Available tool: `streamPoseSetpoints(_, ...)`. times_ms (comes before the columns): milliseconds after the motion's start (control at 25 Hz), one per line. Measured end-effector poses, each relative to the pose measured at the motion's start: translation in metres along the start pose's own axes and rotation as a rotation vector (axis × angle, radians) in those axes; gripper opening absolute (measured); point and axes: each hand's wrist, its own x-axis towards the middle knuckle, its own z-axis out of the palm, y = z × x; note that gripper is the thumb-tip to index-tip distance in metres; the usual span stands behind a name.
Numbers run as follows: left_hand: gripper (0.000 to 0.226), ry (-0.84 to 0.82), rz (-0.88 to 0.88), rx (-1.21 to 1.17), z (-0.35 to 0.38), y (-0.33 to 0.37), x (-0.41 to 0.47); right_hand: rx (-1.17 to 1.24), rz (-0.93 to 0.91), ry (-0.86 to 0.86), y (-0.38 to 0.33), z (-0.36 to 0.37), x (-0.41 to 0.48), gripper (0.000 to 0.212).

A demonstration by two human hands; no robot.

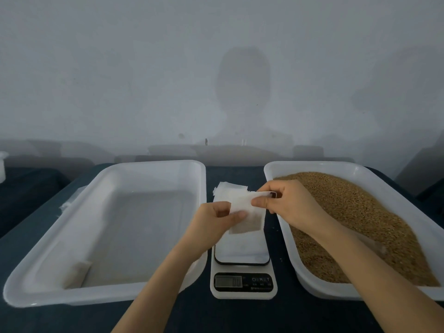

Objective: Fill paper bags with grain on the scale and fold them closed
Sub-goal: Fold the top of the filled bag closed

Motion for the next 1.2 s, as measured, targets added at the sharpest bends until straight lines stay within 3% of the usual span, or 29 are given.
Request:
streamPoseSetpoints(160,0.039,0.012,0.009,0.254,-0.012,-0.01,0.013,-0.034,0.022,-0.011,0.005,0.01,0.003,0.01)
streamPoseSetpoints(320,0.029,-0.002,0.029,0.554,-0.008,-0.018,0.025,-0.095,0.049,-0.037,0.017,0.025,0.005,0.015)
streamPoseSetpoints(520,0.032,0.024,0.025,0.887,-0.003,-0.031,0.033,-0.134,0.09,-0.076,0.033,0.037,0.006,0.014)
streamPoseSetpoints(800,0.024,0.041,0.099,0.9,-0.004,-0.04,0.031,-0.163,0.092,-0.106,0.041,0.04,0.003,0.014)
streamPoseSetpoints(1080,0.016,0.107,0.185,0.555,-0.012,-0.036,0.021,-0.166,0.036,-0.075,0.048,0.039,-0.002,0.011)
streamPoseSetpoints(1200,0.016,0.117,0.196,0.603,-0.011,-0.033,0.018,-0.16,0.027,-0.07,0.048,0.039,-0.003,0.009)
